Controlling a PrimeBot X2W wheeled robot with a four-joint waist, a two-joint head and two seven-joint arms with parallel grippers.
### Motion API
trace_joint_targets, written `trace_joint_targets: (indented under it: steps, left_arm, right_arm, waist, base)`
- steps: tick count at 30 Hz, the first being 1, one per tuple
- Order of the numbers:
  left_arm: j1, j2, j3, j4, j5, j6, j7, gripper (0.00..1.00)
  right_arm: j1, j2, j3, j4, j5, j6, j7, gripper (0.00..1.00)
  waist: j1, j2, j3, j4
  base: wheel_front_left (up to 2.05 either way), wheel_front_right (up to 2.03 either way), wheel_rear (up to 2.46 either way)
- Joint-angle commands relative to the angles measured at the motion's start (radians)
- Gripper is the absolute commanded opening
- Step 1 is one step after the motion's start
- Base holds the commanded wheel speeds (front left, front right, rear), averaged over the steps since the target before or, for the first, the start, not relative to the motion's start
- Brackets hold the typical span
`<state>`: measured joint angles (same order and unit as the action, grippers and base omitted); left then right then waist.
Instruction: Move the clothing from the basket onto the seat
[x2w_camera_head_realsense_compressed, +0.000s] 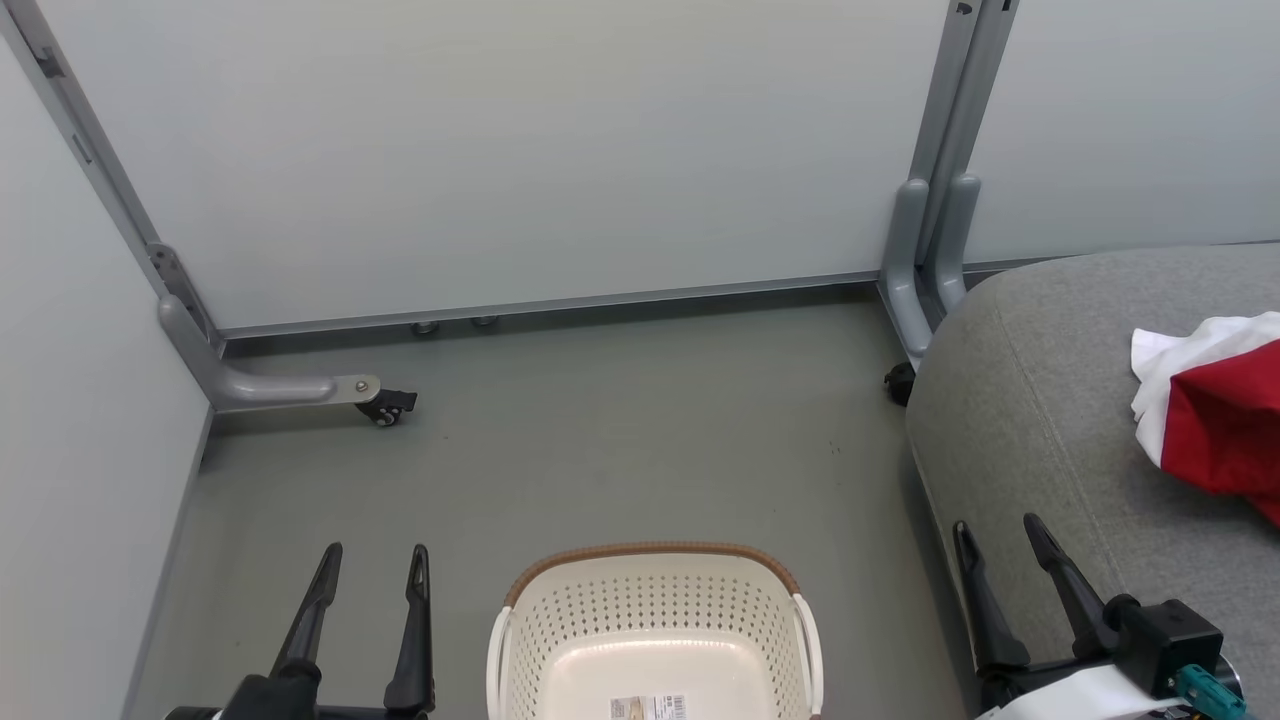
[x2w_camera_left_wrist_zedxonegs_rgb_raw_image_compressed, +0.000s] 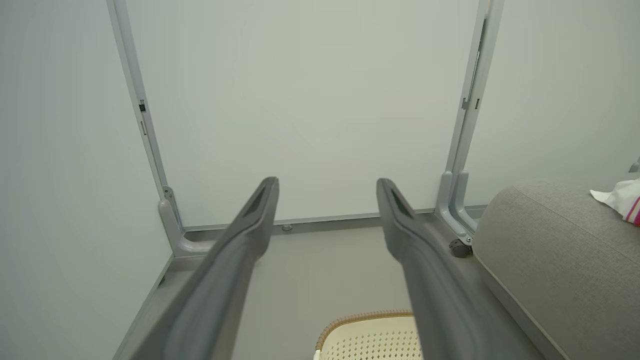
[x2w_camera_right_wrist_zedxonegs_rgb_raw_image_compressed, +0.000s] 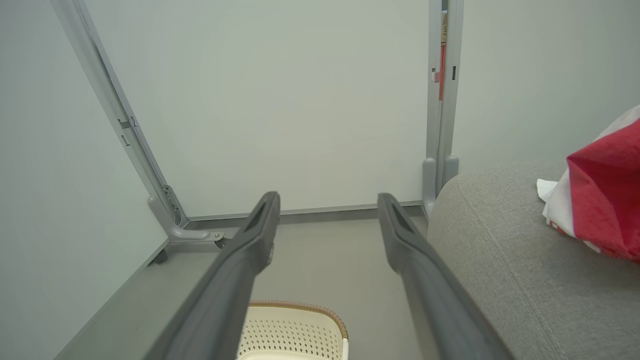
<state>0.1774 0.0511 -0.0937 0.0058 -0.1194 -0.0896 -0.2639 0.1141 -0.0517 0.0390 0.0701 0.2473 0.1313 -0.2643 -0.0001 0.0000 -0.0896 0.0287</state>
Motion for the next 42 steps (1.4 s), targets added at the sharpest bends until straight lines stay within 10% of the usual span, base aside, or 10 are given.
trace_joint_targets:
  steps: [1, 12, 13, 42]
  left_arm:
    - [0.015, -0.001, 0.001, 0.003, 0.001, -0.005, -0.001, 1.00]
    - [0.019, -0.001, -0.010, 0.010, 0.002, -0.008, 0.000, 1.00]
    - [0.003, 0.000, -0.009, 0.012, 0.000, -0.007, 0.000, 0.00]
    - [-0.088, 0.022, 0.026, 0.109, -0.490, -0.017, 0.092, 0.00]
  right_arm:
    - [0.016, -0.001, 0.002, 0.003, 0.000, -0.001, 0.000, 1.00]
    - [0.028, -0.001, 0.014, 0.005, 0.004, -0.001, 0.000, 1.00]
    - [0.020, 0.002, 0.014, 0.006, 0.003, 0.000, 0.000, 0.00]
    - [-0.051, -0.011, -0.015, 0.080, 0.444, 0.000, 0.099, 0.00]
  waist:
    - [0.0001, 0.0000, -0.004, -0.006]
    - [0.0001, 0.0000, -0.016, -0.017]
    - [0.0001, 0.0000, -0.016, -0.017]
    - [0.0001, 0.0000, 0.006, -0.019]
  base:
    - [0.00, 0.00, 0.00]
    - [0.00, 0.00, 0.00]
    - [0.00, 0.00, 0.00]
    - [0.00, 0.00, 0.00]
